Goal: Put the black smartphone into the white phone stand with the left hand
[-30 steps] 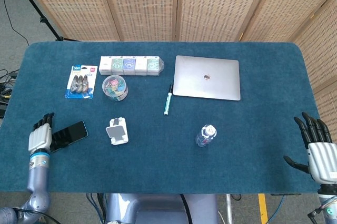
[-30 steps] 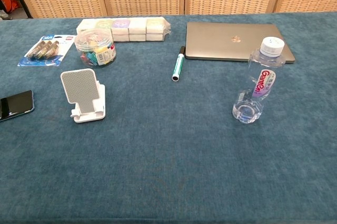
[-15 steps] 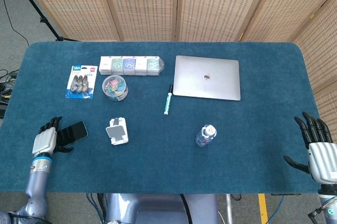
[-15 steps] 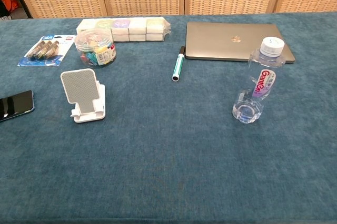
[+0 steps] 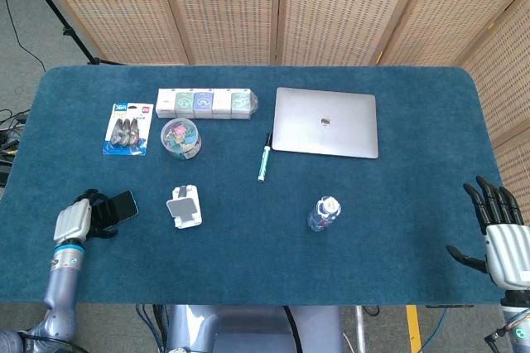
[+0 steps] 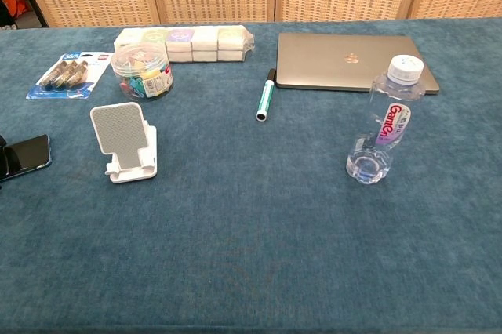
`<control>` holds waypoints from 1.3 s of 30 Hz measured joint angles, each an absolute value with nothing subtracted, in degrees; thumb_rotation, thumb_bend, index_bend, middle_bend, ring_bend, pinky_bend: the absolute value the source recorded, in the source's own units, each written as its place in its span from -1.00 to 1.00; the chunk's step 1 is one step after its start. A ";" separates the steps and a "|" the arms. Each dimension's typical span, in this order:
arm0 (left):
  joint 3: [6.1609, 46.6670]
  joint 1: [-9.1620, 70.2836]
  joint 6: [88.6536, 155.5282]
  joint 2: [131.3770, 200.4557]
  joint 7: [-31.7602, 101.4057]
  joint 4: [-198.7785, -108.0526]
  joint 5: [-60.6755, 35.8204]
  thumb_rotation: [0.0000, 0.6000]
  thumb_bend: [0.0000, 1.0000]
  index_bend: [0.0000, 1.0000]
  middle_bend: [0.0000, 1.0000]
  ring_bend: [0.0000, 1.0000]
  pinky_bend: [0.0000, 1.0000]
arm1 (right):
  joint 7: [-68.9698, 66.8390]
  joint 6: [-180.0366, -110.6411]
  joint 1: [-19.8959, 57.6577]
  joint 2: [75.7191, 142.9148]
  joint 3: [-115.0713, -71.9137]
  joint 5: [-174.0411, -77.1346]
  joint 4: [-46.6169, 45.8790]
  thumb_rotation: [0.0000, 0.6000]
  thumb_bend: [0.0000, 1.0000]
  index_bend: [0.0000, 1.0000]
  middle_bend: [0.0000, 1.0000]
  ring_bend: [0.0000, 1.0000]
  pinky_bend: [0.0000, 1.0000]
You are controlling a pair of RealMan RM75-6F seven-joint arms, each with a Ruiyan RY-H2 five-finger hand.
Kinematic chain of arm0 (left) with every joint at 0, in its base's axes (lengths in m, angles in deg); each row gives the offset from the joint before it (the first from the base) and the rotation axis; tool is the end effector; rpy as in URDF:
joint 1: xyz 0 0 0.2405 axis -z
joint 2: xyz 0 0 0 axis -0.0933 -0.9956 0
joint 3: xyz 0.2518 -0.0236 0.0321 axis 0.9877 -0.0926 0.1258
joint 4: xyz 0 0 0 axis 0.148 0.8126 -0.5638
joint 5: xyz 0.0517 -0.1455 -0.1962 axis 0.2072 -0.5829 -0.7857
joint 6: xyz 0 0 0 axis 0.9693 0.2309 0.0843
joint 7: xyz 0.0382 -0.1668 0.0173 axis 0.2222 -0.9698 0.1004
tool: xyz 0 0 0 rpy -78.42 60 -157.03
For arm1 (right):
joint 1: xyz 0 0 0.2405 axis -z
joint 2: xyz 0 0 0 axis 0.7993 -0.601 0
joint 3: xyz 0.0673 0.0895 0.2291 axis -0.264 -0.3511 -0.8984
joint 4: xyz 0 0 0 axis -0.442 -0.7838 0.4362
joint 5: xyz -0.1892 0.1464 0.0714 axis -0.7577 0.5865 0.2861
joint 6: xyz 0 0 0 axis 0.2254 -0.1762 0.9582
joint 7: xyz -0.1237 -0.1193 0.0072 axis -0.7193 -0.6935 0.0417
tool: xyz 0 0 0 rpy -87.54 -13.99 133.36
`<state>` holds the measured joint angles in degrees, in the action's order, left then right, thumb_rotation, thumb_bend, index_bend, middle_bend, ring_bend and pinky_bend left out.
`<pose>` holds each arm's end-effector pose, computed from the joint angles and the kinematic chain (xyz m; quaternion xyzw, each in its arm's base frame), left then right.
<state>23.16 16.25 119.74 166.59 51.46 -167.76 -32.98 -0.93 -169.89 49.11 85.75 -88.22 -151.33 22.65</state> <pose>-0.3289 0.3035 -0.0140 -0.4935 -0.6116 -0.2569 0.5625 -0.3011 -0.2145 0.1505 0.5803 -0.3639 0.4343 0.5850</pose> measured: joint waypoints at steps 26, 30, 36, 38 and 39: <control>21.57 15.83 122.48 170.00 50.52 -165.41 -35.70 1.00 -0.59 -0.26 -0.53 -0.49 -0.21 | -0.59 -168.79 48.70 85.83 -88.11 -150.93 22.56 1.00 -1.00 -1.00 -1.00 -1.00 -1.00; 21.50 15.85 122.69 170.11 50.97 -165.35 -36.10 1.00 -0.49 -0.12 -0.40 -0.39 -0.13 | -0.50 -168.68 48.66 85.83 -88.11 -150.87 22.56 1.00 -1.00 -1.00 -1.00 -1.00 -1.00; 21.32 15.50 124.03 170.52 50.05 -165.01 -34.78 1.00 -0.40 0.02 -0.31 -0.31 -0.07 | -0.26 -168.71 48.65 85.77 -88.11 -150.90 22.60 1.00 -1.00 -1.00 -1.00 -1.00 -1.00; 21.28 15.15 124.75 170.68 49.18 -164.95 -33.73 1.00 -0.40 0.02 -0.31 -0.31 -0.07 | -0.28 -168.75 48.66 85.77 -88.09 -150.94 22.61 1.00 -1.00 -1.00 -1.00 -1.00 -1.00; 21.25 14.98 125.04 170.71 48.77 -164.97 -33.32 1.00 -0.40 0.02 -0.31 -0.31 -0.07 | -0.27 -168.77 48.67 85.77 -88.09 -150.96 22.62 1.00 -1.00 -1.00 -1.00 -1.00 -1.00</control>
